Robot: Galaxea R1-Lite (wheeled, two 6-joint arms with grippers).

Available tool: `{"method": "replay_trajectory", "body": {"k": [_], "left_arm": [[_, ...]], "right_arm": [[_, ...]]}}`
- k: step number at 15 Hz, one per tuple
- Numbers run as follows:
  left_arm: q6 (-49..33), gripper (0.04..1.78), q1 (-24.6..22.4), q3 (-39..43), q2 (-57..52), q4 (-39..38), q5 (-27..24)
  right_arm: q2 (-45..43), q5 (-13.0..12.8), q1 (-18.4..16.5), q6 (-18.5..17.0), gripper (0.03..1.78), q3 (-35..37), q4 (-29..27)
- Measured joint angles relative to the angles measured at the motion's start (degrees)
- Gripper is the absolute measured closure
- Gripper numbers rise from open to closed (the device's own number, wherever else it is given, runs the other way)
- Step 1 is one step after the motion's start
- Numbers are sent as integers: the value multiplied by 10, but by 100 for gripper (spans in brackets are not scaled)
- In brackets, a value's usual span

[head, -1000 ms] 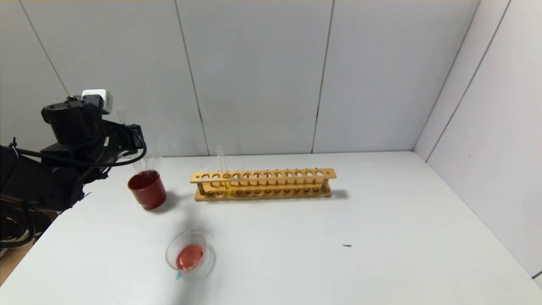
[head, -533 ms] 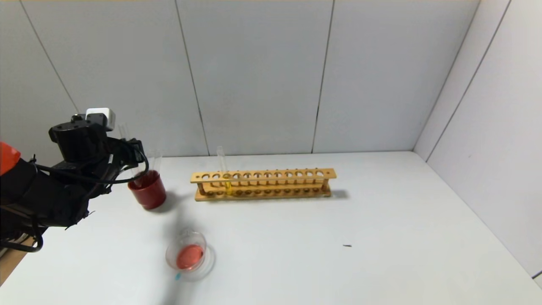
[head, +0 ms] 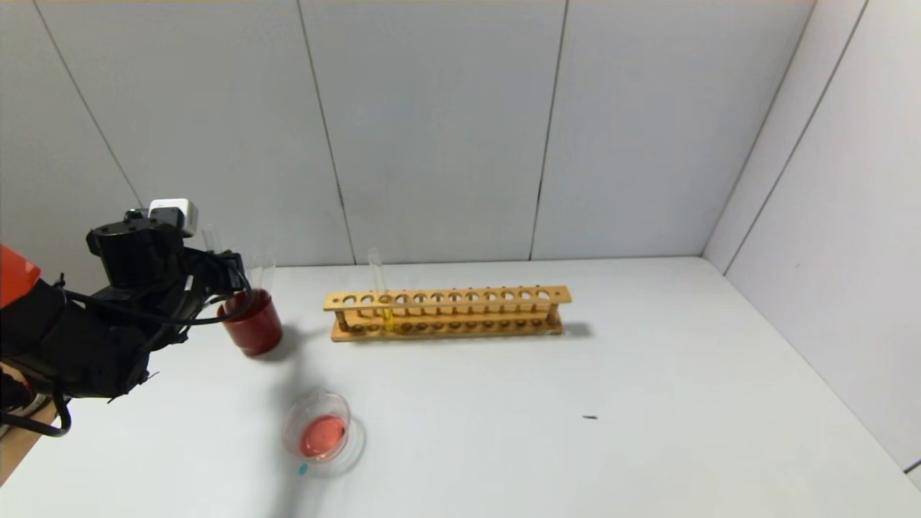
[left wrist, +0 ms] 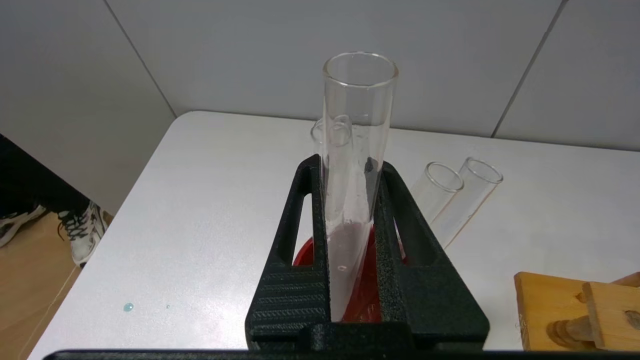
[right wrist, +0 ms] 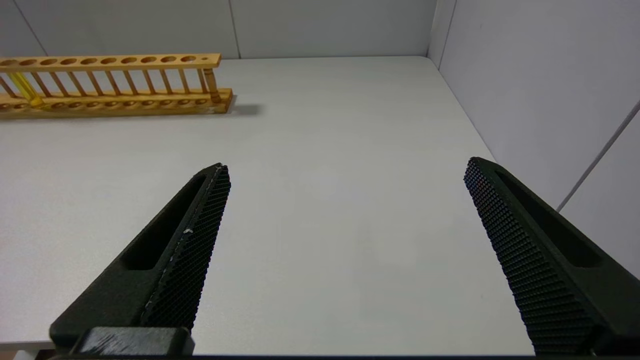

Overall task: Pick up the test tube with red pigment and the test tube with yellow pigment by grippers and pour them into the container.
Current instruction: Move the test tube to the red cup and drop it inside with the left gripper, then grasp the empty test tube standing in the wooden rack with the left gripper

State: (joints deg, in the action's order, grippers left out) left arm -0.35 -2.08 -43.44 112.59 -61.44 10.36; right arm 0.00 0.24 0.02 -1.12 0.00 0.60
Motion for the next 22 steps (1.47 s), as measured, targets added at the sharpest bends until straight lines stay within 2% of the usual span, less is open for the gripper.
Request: {"method": "replay_trajectory", "body": {"k": [8,11,13,18,20,22], "left_arm": [[-7,151,-4,30,20,-56,-12],[-7,141,-3,37,26,-67,-13],[-3,120,-3,38,25,-71,-12],[0,40,-3,34,20,-69,-11],[15,19,-3,30,10,-64,-10],[32,8,-3,21,-2,-60,-7]], "right_arm": [[0,0,0,0,10,0,0],[0,0,0,0,10,0,0],[0,0,0,0,10,0,0],[0,0,0,0,10,0,0],[0,0,0,0,10,0,0],[0,0,0,0,10,0,0]]}}
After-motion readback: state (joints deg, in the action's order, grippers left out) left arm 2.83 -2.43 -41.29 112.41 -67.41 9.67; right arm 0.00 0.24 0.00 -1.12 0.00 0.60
